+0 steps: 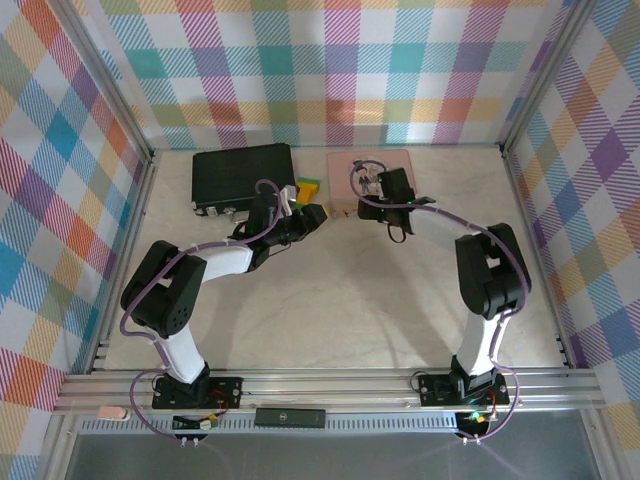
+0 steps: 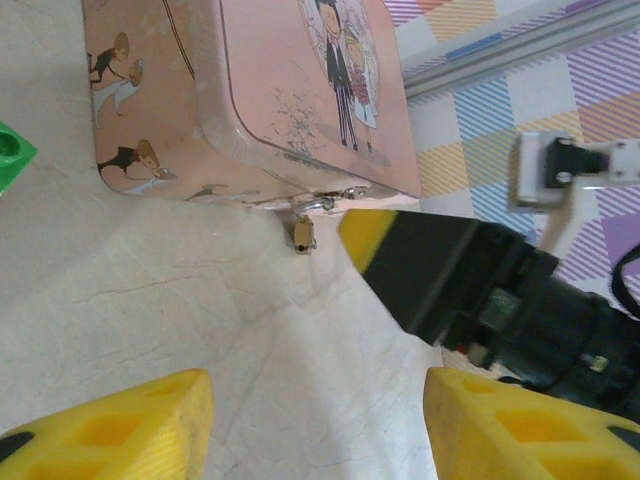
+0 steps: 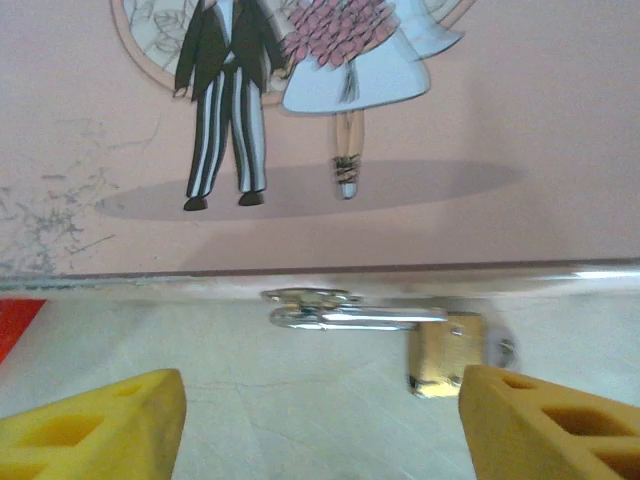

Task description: Unlock a padlock with a key

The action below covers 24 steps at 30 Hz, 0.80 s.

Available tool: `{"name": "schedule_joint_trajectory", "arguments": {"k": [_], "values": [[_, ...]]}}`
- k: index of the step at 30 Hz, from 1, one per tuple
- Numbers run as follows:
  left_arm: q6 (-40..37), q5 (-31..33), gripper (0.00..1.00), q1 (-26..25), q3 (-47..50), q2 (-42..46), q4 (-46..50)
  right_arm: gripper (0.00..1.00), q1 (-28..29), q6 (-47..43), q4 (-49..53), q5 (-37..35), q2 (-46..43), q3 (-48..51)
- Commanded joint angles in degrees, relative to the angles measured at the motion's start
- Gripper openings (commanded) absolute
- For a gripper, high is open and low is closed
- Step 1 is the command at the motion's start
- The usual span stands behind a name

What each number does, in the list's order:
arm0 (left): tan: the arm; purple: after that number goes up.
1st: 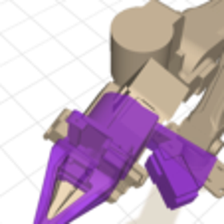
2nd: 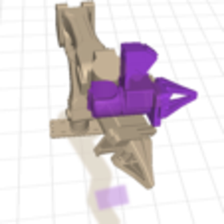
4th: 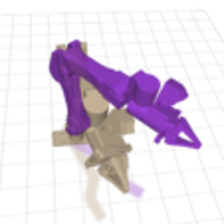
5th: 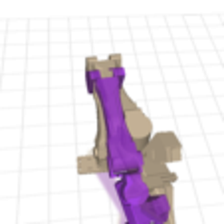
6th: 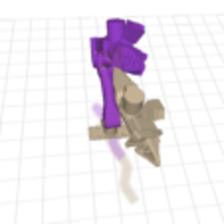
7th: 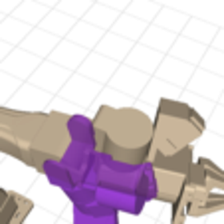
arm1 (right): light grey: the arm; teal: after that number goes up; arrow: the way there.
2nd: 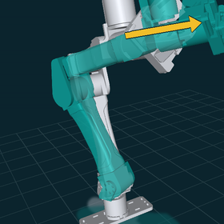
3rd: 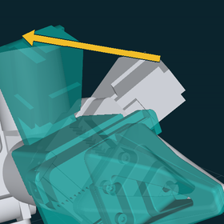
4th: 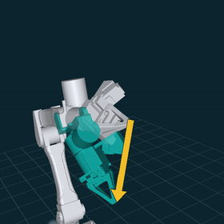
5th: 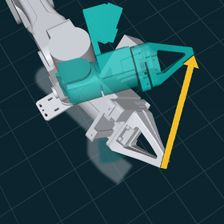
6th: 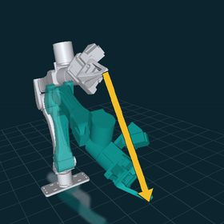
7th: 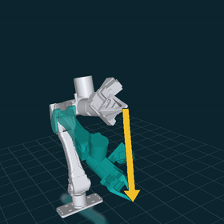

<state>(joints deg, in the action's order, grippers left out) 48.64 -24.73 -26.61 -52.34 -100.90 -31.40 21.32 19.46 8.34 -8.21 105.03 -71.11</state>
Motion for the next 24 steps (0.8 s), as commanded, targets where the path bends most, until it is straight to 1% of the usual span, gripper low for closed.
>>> {"name": "schedule_joint_trajectory", "arguments": {"k": [1,2,4,6,8,10,14,20,22,24], "values": [[-2.83,-2.65,0.57,-0.47,0.42,-0.56,0.58,0.80,-4.37,-1.39,2.01,1.12,-4.59,-1.77],[-3.46,-2.78,0.57,-0.74,0.73,-0.34,1.03,0.83,-5.14,-2.92,2.93,1.26,-4.16,-3.32],[-5.18,-2.88,0.57,-1.28,1.23,0.03,3.27,0.91,-6.36,-7.82,5.38,1.26,-1.85,-8.39],[-6.27,-2.94,0.57,-1.64,1.84,0.51,4.93,0.96,-7.28,-12.08,8.43,1.27,2.32,-15.56],[-6.86,-3.30,0.57,-1.78,2.52,1.11,5.99,1.00,-8.40,-14.67,12.27,2.23,7.64,-24.15],[-7.43,-3.57,0.58,-2.11,3.53,1.87,6.55,0.99,-9.46,-16.20,15.17,3.49,13.38,-32.66],[-8.67,-2.86,0.58,-3.05,5.20,3.87,9.11,0.99,-10.92,-18.07,16.61,6.53,22.94,-45.73],[-9.40,0.58,0.59,-3.71,7.27,8.00,12.22,0.99,-11.56,-20.95,24.45,9.60,39.62,-70.16],[-8.53,1.25,0.59,-3.80,8.46,9.32,11.60,0.99,-11.74,-21.32,26.51,11.84,43.06,-75.07],[-7.79,2.15,0.59,-4.27,9.80,10.97,10.99,1.00,-11.91,-21.42,27.30,14.55,44.36,-75.87]]}}
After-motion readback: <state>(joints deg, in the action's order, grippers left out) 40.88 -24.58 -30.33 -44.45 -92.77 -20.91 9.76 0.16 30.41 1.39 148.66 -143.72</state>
